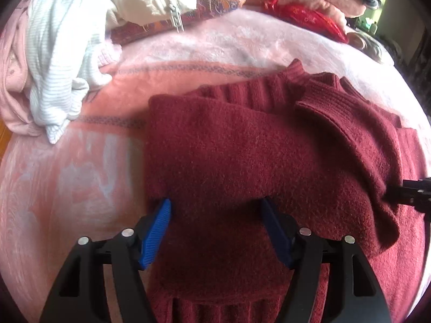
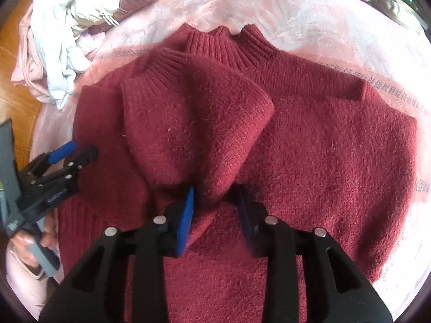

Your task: Fold small clothes

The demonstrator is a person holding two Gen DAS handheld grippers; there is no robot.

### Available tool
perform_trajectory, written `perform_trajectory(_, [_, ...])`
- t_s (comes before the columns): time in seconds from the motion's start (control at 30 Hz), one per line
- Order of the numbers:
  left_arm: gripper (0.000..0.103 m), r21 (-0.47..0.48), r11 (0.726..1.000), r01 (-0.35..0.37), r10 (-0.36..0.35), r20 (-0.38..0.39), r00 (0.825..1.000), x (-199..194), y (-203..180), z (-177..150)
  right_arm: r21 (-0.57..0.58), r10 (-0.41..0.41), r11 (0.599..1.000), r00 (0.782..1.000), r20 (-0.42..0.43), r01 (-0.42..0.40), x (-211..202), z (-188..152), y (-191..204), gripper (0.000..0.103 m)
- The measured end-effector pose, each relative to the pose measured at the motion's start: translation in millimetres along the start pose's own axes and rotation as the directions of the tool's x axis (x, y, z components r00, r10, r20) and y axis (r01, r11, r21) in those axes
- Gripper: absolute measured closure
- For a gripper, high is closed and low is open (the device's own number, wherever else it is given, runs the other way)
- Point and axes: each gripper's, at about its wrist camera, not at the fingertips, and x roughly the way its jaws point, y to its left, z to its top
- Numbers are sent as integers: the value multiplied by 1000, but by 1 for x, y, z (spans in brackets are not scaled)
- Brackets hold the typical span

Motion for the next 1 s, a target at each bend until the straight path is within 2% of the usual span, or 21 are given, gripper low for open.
perform_trajectory(0.1, [34,-32,999,39,-39,10,999,-10,8,6,-42,-75,996,993,95,79,-26,9,14,60])
perform_trajectory(0.17, [34,-69,995,72,-71,20,997,-15,13,11,-47,-22,998,993,118,28,-31,16,24,60])
perform_trajectory(0.23, [34,-77,994,74,-73,17,997,-17,13,14,-62,17,998,994,108,-11,-25,22,39,60])
perform_trajectory(0.37, [34,-83,995,53,-54,-11,998,-9,12,13,-88,26,996,998,65,-21,6,33,74,60])
perform_trajectory(0.43, [34,-92,995,46,-49,-23,999,-4,14,11,-87,9,996,998,63,-3,17,39,85,57])
perform_trajectory(0.47, [34,-92,995,47,-49,-24,999,-3,15,10,-94,-25,995,997,70,32,23,42,90,52])
perform_trajectory(0.5, [34,-89,995,45,-47,-24,999,-2,14,9,-101,-46,993,996,71,53,25,41,91,52])
perform_trajectory(0.53, [34,-83,996,43,-45,-23,999,-2,14,8,-102,-72,992,995,63,79,30,41,91,56])
perform_trajectory(0.57, [33,-78,996,39,-41,-20,999,-2,13,8,-98,-91,991,994,59,96,33,41,89,77])
perform_trajectory(0.6, [33,-73,997,36,-37,-19,999,-2,12,7,-91,-111,989,992,64,116,33,41,84,91])
perform_trajectory(0.63, [32,-69,997,34,-35,-16,999,-2,11,6,-82,-85,992,994,68,91,30,41,79,96])
perform_trajectory(0.87, [30,-55,998,23,-24,-8,1000,-2,9,4,43,25,999,983,182,-33,-38,28,10,98])
perform_trajectory(1.0, [30,-65,998,18,-18,-5,1000,-1,9,4,111,15,993,981,195,-37,-66,4,-43,98])
